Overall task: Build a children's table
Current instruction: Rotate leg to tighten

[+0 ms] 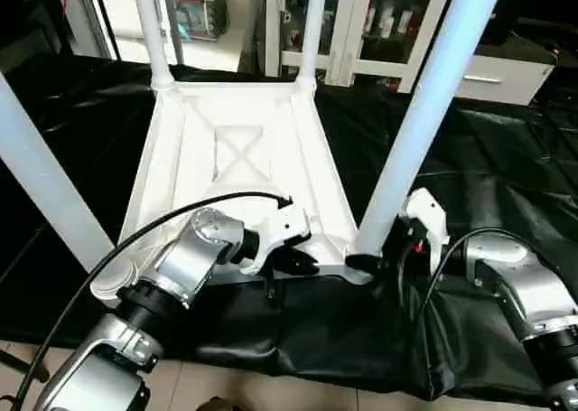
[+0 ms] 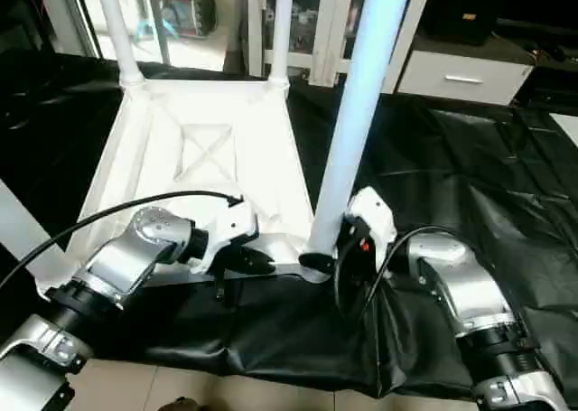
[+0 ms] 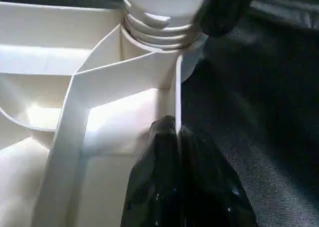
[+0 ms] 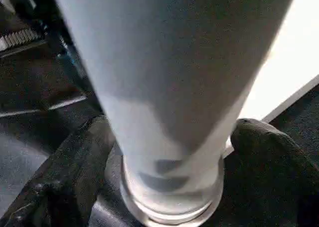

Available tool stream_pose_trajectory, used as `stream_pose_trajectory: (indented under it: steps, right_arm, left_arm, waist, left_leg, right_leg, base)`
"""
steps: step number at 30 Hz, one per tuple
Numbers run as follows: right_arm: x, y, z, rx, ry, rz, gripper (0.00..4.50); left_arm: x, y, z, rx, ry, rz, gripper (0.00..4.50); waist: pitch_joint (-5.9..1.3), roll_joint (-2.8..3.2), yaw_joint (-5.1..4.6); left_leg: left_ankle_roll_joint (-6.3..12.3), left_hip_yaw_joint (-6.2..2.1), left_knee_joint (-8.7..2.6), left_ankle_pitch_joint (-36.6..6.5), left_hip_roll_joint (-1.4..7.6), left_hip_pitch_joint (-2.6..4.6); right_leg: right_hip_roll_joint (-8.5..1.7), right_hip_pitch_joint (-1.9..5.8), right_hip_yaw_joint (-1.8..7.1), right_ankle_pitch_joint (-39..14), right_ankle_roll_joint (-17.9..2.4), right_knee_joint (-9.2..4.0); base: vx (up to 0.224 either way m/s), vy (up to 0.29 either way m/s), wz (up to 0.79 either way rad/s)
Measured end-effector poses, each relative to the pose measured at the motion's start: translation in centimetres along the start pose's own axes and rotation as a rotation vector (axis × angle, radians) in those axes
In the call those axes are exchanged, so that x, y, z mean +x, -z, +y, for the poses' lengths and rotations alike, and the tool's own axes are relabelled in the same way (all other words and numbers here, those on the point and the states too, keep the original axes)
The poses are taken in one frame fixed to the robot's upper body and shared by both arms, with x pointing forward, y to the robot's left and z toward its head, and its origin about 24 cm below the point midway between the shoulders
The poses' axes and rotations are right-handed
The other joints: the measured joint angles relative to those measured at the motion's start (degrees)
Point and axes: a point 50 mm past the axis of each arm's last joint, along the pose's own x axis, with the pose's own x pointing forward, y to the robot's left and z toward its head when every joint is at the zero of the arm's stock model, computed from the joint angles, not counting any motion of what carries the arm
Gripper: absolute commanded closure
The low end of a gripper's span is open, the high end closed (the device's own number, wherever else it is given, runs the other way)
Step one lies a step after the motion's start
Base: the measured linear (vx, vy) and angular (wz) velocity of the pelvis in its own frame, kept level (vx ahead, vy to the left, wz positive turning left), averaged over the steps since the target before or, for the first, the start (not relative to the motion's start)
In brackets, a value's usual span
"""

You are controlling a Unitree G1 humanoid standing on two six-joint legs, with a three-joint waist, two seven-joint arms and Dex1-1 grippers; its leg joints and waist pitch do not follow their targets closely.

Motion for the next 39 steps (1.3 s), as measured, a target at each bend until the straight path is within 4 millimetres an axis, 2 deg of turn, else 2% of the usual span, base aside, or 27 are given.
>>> stream_pose_trajectory:
  steps: [17,23,26,29,30,34,36,39]
  right_arm:
    - [-0.2,-0.3,-0.3,-0.033,-0.055,-0.006,2.12]
    - [0.2,-0.1,-0.3,-0.033,-0.041,-0.022,2.33]
    - [0.8,0.2,-0.4,-0.005,0.011,-0.038,2.37]
    - [1.6,0.8,-1.0,0.072,0.147,-0.055,2.38]
    - [2.2,0.6,-1.6,0.114,0.265,-0.076,2.39]
    - [4.2,0.2,-2.4,0.232,0.596,-0.124,2.40]
    - [5.2,0.0,-2.4,0.268,0.713,-0.138,2.41]
    - [6.6,-0.6,-2.2,0.280,0.817,-0.139,2.42]
  left_arm:
    - [-0.3,0.1,0.0,0.000,0.002,0.024,4.50]
    - [-0.3,0.1,0.0,0.003,-0.001,0.033,4.50]
    - [-0.2,0.4,0.2,-0.016,-0.035,0.038,4.50]
    - [0.7,0.4,1.0,-0.086,-0.133,0.016,4.50]
    - [1.5,0.0,1.5,-0.119,-0.206,0.010,4.50]
    - [3.8,-1.0,2.5,-0.212,-0.371,-0.019,4.50]
    - [4.5,-1.4,2.7,-0.230,-0.420,-0.022,4.50]
    - [5.2,-1.7,3.0,-0.253,-0.467,-0.033,4.50]
  waist:
    - [-0.01,-0.01,-0.14]
    - [-0.08,-0.12,-0.36]
    - [-0.17,-0.21,-0.57]
    - [-0.17,-0.25,-1.17]
    - [-0.15,-0.28,-1.85]
    - [-0.10,-0.17,-3.34]
    - [-0.14,0.06,-3.70]
    - [-0.11,0.11,-3.67]
  left_leg:
    - [0.02,0.00,0.10,0.00,0.01,0.01]
    - [0.00,-0.02,0.26,0.01,0.06,0.12]
    - [-0.02,-0.03,0.30,0.00,0.06,0.59]
    - [-0.04,-0.08,0.31,-0.01,0.03,1.27]
    - [-0.04,-0.12,0.36,-0.01,0.00,1.27]
    - [-0.04,-0.59,0.30,-0.01,-0.10,0.98]
    - [-0.03,-0.63,0.19,-0.01,-0.15,0.98]
    - [-0.03,-0.64,0.19,-0.02,-0.22,0.95]
  right_leg:
    - [0.00,0.00,-0.01,0.00,0.00,0.11]
    - [0.02,0.05,0.01,0.00,-0.01,0.31]
    - [0.03,0.44,0.04,0.04,-0.06,0.33]
    - [0.04,1.06,0.05,-0.18,0.30,0.19]
    - [0.03,1.05,0.04,-0.20,0.33,0.14]
    - [0.02,0.95,-0.31,-0.20,0.34,-0.75]
    - [0.03,0.93,-0.36,-0.20,0.34,-1.10]
    - [0.02,0.87,-0.30,-0.20,0.34,-1.21]
  base:
    - [0.000,0.000,0.00]
    - [0.000,0.000,0.00]
    - [0.000,0.000,0.00]
    - [-0.019,0.003,-0.01]
    - [-0.058,0.009,-0.03]
    - [-0.046,0.019,-0.08]
    - [0.000,0.000,0.00]
    - [0.000,0.000,0.00]
